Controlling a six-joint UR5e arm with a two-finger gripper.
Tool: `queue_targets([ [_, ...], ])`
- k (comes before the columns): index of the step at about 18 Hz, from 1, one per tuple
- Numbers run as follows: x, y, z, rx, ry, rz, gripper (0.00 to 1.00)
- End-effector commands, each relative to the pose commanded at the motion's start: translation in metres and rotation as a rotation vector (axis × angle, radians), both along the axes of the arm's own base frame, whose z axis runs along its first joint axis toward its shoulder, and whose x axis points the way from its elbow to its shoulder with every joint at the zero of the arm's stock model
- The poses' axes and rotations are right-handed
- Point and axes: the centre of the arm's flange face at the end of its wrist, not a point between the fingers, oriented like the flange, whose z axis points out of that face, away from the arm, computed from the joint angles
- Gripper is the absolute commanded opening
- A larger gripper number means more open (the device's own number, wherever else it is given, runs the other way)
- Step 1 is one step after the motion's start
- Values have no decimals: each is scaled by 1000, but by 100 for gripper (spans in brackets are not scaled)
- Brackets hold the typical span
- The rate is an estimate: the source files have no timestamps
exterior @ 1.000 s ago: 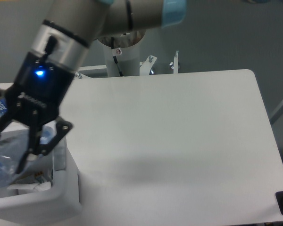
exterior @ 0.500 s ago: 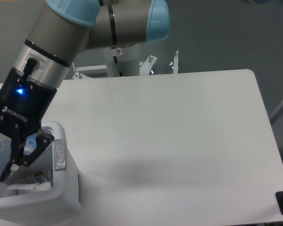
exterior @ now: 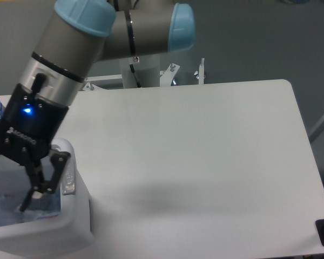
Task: Place the trash in the trash can
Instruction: 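Open the gripper and withdraw it up away from the bin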
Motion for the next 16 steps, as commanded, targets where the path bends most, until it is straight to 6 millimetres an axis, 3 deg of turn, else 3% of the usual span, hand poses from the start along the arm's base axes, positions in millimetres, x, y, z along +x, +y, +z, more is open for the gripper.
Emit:
queue_targets([
  [3,-50,-25,-10,-33,20,102,100],
  [7,-100,-75,-15,-174,226,313,100],
  [12,-114,-137,-24,-445,508,329,100],
  [16,-103,-186,-29,-652,597,139,100],
])
